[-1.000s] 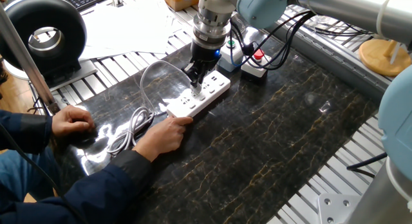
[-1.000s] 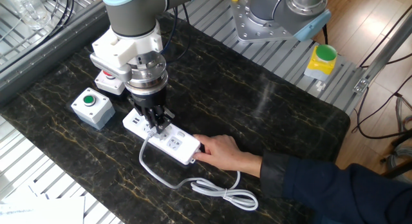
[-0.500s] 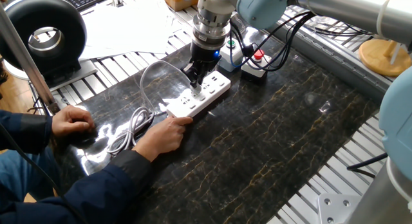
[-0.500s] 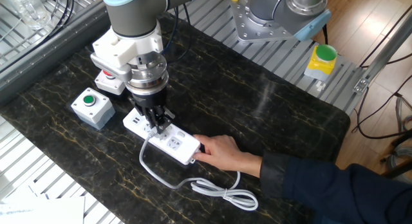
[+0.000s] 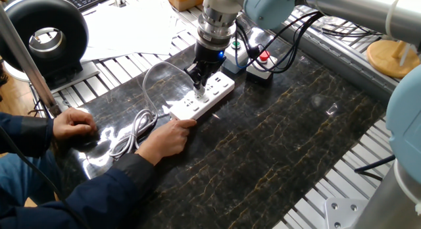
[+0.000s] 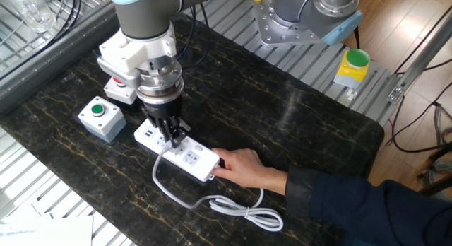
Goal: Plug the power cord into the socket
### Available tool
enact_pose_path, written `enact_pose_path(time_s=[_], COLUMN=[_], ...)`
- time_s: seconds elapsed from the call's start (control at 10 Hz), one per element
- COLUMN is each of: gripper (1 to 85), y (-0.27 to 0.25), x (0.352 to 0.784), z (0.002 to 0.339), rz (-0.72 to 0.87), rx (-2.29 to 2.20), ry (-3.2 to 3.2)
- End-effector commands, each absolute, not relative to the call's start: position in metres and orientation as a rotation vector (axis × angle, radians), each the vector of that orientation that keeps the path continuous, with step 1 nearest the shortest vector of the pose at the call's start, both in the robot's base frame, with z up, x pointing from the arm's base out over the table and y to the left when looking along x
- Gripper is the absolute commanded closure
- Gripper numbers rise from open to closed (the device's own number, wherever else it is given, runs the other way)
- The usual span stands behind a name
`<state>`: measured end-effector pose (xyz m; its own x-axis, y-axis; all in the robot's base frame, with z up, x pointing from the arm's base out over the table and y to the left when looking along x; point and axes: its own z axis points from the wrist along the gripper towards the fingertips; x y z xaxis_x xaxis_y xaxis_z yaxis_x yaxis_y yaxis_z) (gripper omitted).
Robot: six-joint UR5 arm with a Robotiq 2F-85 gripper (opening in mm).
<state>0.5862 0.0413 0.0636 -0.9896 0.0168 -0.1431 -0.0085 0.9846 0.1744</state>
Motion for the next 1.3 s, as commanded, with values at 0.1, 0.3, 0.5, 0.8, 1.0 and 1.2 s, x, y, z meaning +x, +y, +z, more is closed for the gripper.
enact_pose_path(time_s=[0.1,0.3,0.5,0.8,1.0,1.2], gripper=[84.0,84.0,84.0,84.0,84.0,84.0], y=[0.042,0.042,0.040,0.039,0.040,0.040], x=[0.588,0.588,0.584,0.579,0.576,0.576], z=[0.064,0.063,0.062,0.060,0.058,0.058], rz=[0.278,0.274,0.259,0.238,0.239,0.239], rx=[0.021,0.021,0.023,0.006,0.003,0.001], ry=[2.975,2.973,2.984,3.001,3.005,3.006])
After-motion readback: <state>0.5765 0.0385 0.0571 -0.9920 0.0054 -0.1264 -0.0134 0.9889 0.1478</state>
